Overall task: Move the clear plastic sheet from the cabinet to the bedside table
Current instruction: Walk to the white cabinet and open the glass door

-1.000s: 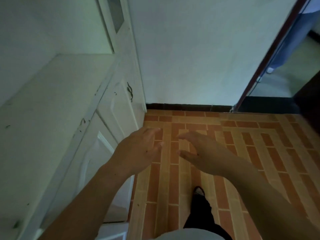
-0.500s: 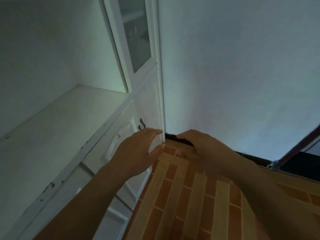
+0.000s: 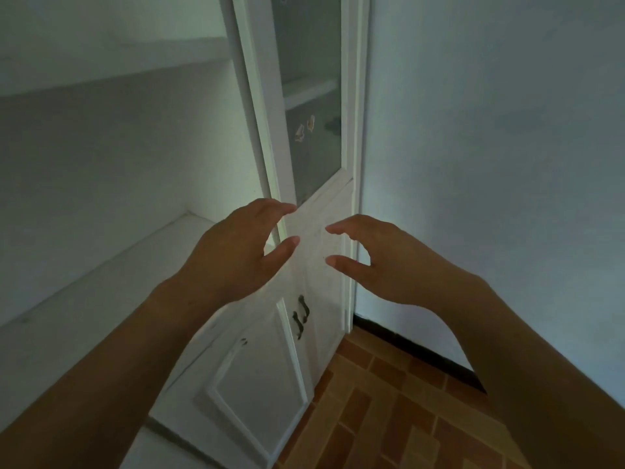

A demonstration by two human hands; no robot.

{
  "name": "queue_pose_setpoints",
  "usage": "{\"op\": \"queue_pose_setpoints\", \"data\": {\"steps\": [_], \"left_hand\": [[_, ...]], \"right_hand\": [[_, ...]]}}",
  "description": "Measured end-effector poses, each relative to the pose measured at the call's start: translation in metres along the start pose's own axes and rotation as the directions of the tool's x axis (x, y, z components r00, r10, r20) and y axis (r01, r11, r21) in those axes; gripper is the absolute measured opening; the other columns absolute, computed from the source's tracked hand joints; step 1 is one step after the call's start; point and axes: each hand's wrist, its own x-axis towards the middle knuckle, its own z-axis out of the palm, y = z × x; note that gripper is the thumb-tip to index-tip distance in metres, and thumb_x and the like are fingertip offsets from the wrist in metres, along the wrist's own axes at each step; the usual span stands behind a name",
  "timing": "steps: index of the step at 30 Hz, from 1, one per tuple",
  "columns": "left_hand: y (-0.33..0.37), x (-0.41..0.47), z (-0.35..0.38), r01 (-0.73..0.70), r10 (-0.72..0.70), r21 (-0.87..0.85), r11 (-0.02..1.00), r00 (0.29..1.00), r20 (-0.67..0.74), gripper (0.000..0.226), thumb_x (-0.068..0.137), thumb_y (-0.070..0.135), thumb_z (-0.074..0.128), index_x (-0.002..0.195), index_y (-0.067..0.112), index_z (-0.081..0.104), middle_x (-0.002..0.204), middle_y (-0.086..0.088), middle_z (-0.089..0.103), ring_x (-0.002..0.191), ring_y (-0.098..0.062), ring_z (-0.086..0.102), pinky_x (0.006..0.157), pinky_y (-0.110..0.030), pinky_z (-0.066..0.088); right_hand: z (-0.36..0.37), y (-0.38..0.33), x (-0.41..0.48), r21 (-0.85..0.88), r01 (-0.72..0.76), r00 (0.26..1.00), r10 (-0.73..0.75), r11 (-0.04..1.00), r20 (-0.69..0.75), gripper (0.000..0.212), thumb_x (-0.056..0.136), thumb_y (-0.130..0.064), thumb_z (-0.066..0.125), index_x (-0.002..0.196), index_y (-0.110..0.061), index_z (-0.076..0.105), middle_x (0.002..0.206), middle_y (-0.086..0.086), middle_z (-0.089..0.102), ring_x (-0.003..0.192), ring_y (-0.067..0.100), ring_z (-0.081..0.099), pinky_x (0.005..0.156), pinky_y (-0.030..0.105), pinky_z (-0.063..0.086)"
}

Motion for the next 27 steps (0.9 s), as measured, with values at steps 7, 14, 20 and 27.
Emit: {"op": "queue_pose_setpoints", "data": {"steps": [7,14,20,27], "left_hand": [[-0.037,0.088,-0.033,-0.074,0.09,0.099,0.992,0.982,-0.168,0.054,0.089,0.05,0.04,0.138,0.028,0.034,0.147,0.003,0.035,0.132,-0.018,0.037,0.101,-0.038,0.037],[-0.049,0.151,-0.073,-0.07,0.124,0.175,0.982,0.938,-0.324,0.053,0.089,0.047,0.043,0.138,0.026,0.034,0.151,0.001,0.029,0.136,-0.021,0.03,0.103,-0.04,0.033],[-0.044,0.186,-0.097,-0.017,0.102,0.204,0.979,0.904,-0.414,0.055,0.088,0.043,0.048,0.138,0.026,0.033,0.152,0.001,0.025,0.136,-0.021,0.029,0.104,-0.039,0.032],[-0.037,0.21,-0.126,0.069,0.061,0.219,0.973,0.843,-0.534,0.057,0.086,0.041,0.051,0.137,0.023,0.035,0.151,-0.002,0.026,0.135,-0.023,0.031,0.103,-0.042,0.035]], "right_hand": [[-0.036,0.01,0.099,-0.015,0.106,0.985,-0.107,0.994,-0.132,0.048,0.088,-0.047,0.047,0.133,-0.031,0.039,0.14,-0.009,0.042,0.121,0.011,0.045,0.09,0.02,0.032],[-0.08,0.014,0.171,0.005,0.188,0.95,-0.18,0.982,-0.254,0.049,0.088,-0.046,0.049,0.133,-0.029,0.038,0.142,-0.007,0.04,0.123,0.013,0.043,0.093,0.023,0.033],[-0.109,0.019,0.215,0.001,0.287,0.913,-0.273,0.958,-0.305,0.049,0.087,-0.046,0.05,0.133,-0.03,0.039,0.141,-0.008,0.04,0.121,0.011,0.044,0.092,0.023,0.036],[-0.155,0.04,0.254,0.037,0.395,0.859,-0.355,0.918,-0.369,0.048,0.088,-0.041,0.053,0.131,-0.025,0.042,0.136,-0.005,0.045,0.116,0.007,0.044,0.088,0.02,0.034]]}}
